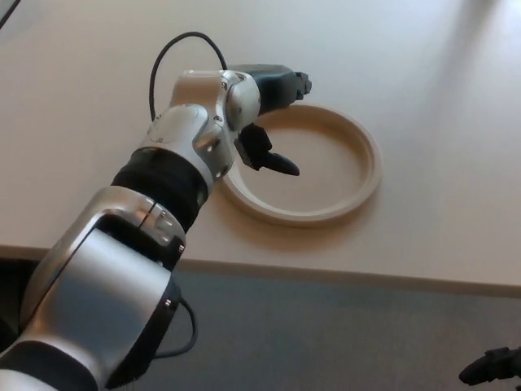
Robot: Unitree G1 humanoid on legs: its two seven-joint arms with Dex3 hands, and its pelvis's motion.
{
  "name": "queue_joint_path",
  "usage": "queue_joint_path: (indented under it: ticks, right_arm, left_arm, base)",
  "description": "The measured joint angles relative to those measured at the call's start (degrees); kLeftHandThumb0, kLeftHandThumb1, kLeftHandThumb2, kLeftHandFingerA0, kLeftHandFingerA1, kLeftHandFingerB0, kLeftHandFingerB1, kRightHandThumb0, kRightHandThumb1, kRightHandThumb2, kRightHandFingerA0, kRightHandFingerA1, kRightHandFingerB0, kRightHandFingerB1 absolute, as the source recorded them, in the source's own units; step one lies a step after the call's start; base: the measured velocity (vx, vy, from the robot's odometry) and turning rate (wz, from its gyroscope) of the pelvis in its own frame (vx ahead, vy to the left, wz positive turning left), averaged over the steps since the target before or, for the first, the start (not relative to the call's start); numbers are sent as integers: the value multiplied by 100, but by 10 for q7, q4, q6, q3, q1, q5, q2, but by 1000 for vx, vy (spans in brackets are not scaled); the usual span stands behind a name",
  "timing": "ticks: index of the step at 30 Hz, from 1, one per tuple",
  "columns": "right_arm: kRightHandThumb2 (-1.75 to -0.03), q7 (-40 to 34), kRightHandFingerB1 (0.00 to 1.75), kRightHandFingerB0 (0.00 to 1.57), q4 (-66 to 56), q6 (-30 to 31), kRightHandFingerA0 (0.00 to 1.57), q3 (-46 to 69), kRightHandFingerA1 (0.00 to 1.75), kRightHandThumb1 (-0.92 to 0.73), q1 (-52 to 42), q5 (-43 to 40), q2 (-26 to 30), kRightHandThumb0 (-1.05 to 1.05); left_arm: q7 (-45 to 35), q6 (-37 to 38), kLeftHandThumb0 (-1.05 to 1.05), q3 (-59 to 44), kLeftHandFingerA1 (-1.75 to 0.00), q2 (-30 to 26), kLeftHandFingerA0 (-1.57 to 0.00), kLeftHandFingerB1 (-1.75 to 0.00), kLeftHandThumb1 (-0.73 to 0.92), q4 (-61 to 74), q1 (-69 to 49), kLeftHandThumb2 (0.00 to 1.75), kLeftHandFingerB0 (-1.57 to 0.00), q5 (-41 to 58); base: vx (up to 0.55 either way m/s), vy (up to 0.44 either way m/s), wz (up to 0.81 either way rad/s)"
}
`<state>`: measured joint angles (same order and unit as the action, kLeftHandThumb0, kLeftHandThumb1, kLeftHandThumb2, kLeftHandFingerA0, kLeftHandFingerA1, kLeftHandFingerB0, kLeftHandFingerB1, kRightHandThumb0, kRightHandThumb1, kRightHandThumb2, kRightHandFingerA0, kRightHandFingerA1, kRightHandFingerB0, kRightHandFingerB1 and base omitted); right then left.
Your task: A person passes a plate to the robot and the robot grabs it with its left hand and places it at the centre of the table infront of it
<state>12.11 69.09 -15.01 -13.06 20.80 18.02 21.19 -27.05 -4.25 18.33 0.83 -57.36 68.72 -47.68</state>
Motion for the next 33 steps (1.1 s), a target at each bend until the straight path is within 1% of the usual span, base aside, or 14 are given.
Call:
queue_joint_path:
  ticks: [7, 8, 11, 15, 16, 17, 18, 22, 23, 24, 25, 31, 32, 33]
  right_arm:
    - [-59, 0, 52, 48, 0, 0, 57, 0, 66, -63, 0, -1, -2, -60]
    - [-59, 0, 51, 48, 0, 0, 56, 0, 62, -64, 0, -1, -3, -60]
    - [-59, 0, 51, 49, 0, 0, 57, 0, 62, -64, 0, 0, -5, -60]
    - [-58, 0, 52, 48, 0, 0, 57, 0, 65, -63, 0, 0, -6, -57]
    - [-59, 0, 51, 48, 1, 0, 57, 0, 63, -64, 0, 0, -7, -57]
    - [-59, 0, 51, 48, 1, 0, 57, 0, 63, -64, -1, 0, -7, -57]
    - [-59, 0, 50, 47, 1, 0, 58, -1, 61, -63, -1, 0, -7, -57]
    - [-58, 0, 49, 46, 2, 0, 57, -1, 61, -63, -5, 0, -9, -55]
    - [-58, 0, 50, 48, 2, 0, 57, -1, 63, -62, -6, 0, -9, -57]
    - [-58, 0, 50, 48, 2, 0, 57, -1, 63, -62, -10, 0, -10, -57]
    - [-57, 0, 50, 47, 3, 0, 57, -1, 62, -63, -12, 0, -10, -55]
    - [-58, -1, 49, 46, 4, -1, 56, -1, 61, -62, -28, 0, -12, -56]
    - [-59, -1, 48, 46, 4, -1, 58, -1, 60, -62, -32, 0, -12, -57]
    - [-59, -1, 46, 46, 4, -1, 57, -1, 58, -64, -33, 0, -12, -57]
  left_arm:
    - [-26, -1, -67, -31, -33, -9, -15, -23, 52, 163, -76, 57, -7, 30]
    - [-29, -1, -35, -36, -49, -9, -2, -48, 25, 192, -96, 87, 0, 35]
    - [-34, -1, -72, -47, -44, -10, -19, -36, 46, 259, -152, 76, -10, 46]
    - [-40, -1, -71, -63, -43, -13, -17, -31, 46, 336, -229, 78, -5, 62]
    - [-43, 0, -33, -71, -49, -14, -2, -48, 26, 363, -260, 86, 0, 68]
    - [-45, 0, -33, -78, -49, -16, -2, -48, 26, 384, -285, 86, 0, 74]
    - [-46, 0, -83, -83, -35, -17, -4, -28, 52, 396, -300, 75, -10, 77]
    - [-57, 4, -69, -131, -41, -31, -5, -34, 45, 495, -437, 80, -4, 108]
    - [-58, 6, -36, -140, -49, -33, -1, -47, 36, 509, -460, 94, 0, 113]
    - [-63, 9, -36, -162, -49, -37, -1, -47, 36, 540, -511, 94, 0, 126]
    - [-65, 12, -66, -176, -33, -40, -21, -27, 63, 561, -545, 59, -17, 135]
    - [-77, 31, -67, -262, -44, -53, -22, -39, 48, 670, -727, 77, -17, 192]
    - [-79, 35, -58, -277, -38, -54, -33, -32, 49, 690, -759, 55, -27, 203]
    - [-80, 36, -61, -283, -48, -54, -35, -42, 40, 698, -771, 72, -28, 207]
  base:
    - [0, 0, 0]
    - [0, 0, 0]
    - [0, 0, 0]
    - [0, 0, 0]
    - [0, 0, 0]
    - [0, 0, 0]
    - [0, 0, 0]
    - [0, 0, 0]
    - [0, 0, 0]
    - [0, 0, 0]
    - [0, 0, 0]
    - [0, 0, 0]
    - [0, 0, 0]
    - [0, 0, 0]
